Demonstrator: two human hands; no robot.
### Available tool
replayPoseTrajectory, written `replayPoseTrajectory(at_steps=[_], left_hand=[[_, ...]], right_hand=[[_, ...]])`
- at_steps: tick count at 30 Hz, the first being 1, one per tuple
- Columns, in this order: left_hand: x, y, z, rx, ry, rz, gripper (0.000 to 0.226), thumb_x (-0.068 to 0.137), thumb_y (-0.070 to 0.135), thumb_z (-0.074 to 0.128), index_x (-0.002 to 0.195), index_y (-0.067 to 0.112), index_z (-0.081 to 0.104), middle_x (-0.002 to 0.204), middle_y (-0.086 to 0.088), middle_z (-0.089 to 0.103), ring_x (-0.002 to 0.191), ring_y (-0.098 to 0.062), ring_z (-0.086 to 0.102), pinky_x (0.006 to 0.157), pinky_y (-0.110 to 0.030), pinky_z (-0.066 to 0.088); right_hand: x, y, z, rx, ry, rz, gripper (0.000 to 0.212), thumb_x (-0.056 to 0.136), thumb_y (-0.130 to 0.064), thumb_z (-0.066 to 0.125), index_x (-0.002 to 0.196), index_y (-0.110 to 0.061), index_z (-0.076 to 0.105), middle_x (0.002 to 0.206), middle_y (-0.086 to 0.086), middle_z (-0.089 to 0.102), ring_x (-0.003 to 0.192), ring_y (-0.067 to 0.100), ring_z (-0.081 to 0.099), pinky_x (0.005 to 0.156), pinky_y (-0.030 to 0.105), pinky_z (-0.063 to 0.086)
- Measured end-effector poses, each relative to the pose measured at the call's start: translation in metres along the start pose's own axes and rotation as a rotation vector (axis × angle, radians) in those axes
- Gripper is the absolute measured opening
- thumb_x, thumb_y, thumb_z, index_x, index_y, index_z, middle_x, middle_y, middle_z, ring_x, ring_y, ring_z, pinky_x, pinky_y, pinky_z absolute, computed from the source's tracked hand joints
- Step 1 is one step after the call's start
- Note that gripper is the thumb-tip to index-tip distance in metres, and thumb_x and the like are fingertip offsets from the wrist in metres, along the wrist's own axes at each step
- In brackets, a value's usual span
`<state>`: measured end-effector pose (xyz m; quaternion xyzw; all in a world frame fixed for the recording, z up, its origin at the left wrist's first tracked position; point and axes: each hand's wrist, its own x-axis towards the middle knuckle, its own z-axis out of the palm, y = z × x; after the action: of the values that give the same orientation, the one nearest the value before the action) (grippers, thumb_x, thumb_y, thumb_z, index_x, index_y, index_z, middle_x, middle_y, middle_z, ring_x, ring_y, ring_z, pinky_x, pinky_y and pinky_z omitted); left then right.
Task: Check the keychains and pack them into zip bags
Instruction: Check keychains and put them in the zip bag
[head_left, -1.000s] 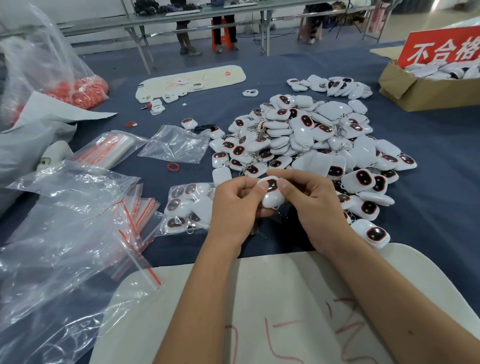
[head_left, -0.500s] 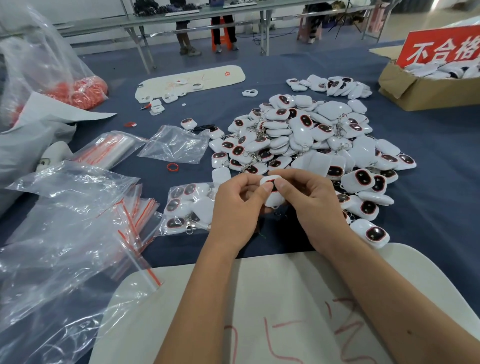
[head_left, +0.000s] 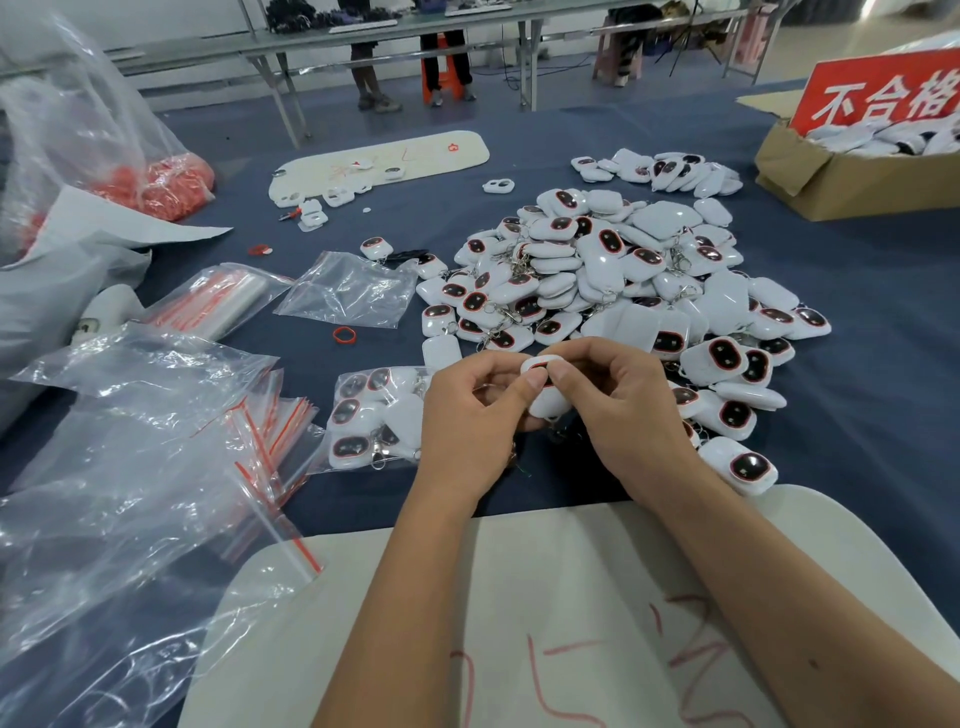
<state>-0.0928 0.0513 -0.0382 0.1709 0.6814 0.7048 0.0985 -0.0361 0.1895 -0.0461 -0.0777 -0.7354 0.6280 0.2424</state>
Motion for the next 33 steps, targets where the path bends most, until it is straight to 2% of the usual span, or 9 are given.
replayPoseTrajectory(at_steps=[5,8,12,14,17,21,26,30,33], left_hand=[[0.0014,-0.0031,-0.0009,-0.022,-0.024,0.012,0.009,0.093,0.014,0.076,0.091,0.022,0.079,0.084,-0.008,0.078,0.08,-0.031,0.076,0.061,-0.025,0.06],[0.0018,-0.0049,-0.0006,-0.016,-0.033,0.002,0.006,0.092,0.013,0.077,0.091,0.019,0.079,0.083,-0.011,0.077,0.083,-0.038,0.074,0.062,-0.026,0.06],[0.0034,-0.006,0.001,0.007,0.006,0.027,0.014,0.092,0.014,0.077,0.087,0.027,0.079,0.083,-0.005,0.077,0.083,-0.032,0.074,0.067,-0.032,0.063],[0.0042,-0.0073,0.0012,0.006,0.045,0.026,0.012,0.093,0.014,0.076,0.089,0.024,0.079,0.084,-0.005,0.077,0.084,-0.031,0.075,0.068,-0.033,0.064],[0.0041,-0.0092,0.0018,0.03,0.079,0.028,0.003,0.094,0.014,0.076,0.094,0.016,0.078,0.085,-0.005,0.077,0.083,-0.029,0.074,0.068,-0.034,0.064],[0.0041,-0.0097,0.0037,0.076,0.088,0.04,0.004,0.094,0.013,0.075,0.095,0.015,0.078,0.083,0.0,0.077,0.075,-0.014,0.07,0.063,-0.026,0.061],[0.003,-0.0097,0.0036,0.064,0.102,0.041,0.004,0.093,0.011,0.075,0.095,0.013,0.078,0.082,-0.003,0.076,0.074,-0.014,0.071,0.062,-0.026,0.061],[0.0026,-0.0084,0.0048,0.068,0.112,0.033,0.004,0.091,0.012,0.077,0.091,0.016,0.078,0.081,-0.005,0.075,0.075,-0.024,0.071,0.062,-0.028,0.062],[0.0025,-0.008,0.0053,0.072,0.121,0.032,0.003,0.091,0.013,0.079,0.089,0.016,0.078,0.077,-0.002,0.074,0.07,-0.013,0.068,0.06,-0.025,0.06]], right_hand=[[0.0007,0.0001,-0.0012,0.04,-0.027,0.054,0.016,0.097,-0.018,0.064,0.095,-0.022,0.079,0.085,0.004,0.079,0.082,0.025,0.076,0.073,0.033,0.063],[0.0015,0.0029,-0.0023,0.007,-0.026,0.067,0.016,0.097,-0.017,0.064,0.094,-0.021,0.079,0.081,0.005,0.078,0.079,0.026,0.076,0.072,0.037,0.063],[0.0004,0.0025,0.0004,0.042,-0.03,0.059,0.015,0.102,-0.012,0.064,0.1,-0.017,0.078,0.087,0.001,0.08,0.082,0.016,0.076,0.073,0.025,0.059],[0.0004,0.0017,-0.0007,0.054,-0.069,0.061,0.017,0.101,-0.006,0.064,0.106,-0.016,0.077,0.093,-0.003,0.08,0.087,0.012,0.075,0.076,0.019,0.057],[-0.0004,0.0008,-0.0017,0.025,-0.092,0.035,0.023,0.098,0.001,0.066,0.11,-0.016,0.077,0.092,-0.002,0.08,0.084,0.011,0.075,0.075,0.018,0.056],[-0.0003,0.0031,0.0,-0.071,-0.045,-0.02,0.025,0.094,0.003,0.068,0.106,-0.017,0.078,0.092,-0.002,0.08,0.083,0.017,0.074,0.078,0.025,0.058],[0.0007,0.0028,-0.0005,-0.096,-0.063,-0.038,0.028,0.094,0.002,0.07,0.107,-0.021,0.077,0.095,-0.004,0.08,0.088,0.022,0.075,0.084,0.032,0.06],[0.0006,0.0029,0.0,-0.211,-0.066,-0.052,0.027,0.094,0.001,0.07,0.11,-0.019,0.077,0.093,-0.007,0.079,0.084,0.013,0.073,0.084,0.031,0.06],[0.0001,0.0014,-0.0011,-0.214,-0.084,-0.04,0.026,0.095,-0.001,0.069,0.115,-0.016,0.077,0.097,-0.005,0.079,0.087,0.015,0.074,0.087,0.035,0.06]])
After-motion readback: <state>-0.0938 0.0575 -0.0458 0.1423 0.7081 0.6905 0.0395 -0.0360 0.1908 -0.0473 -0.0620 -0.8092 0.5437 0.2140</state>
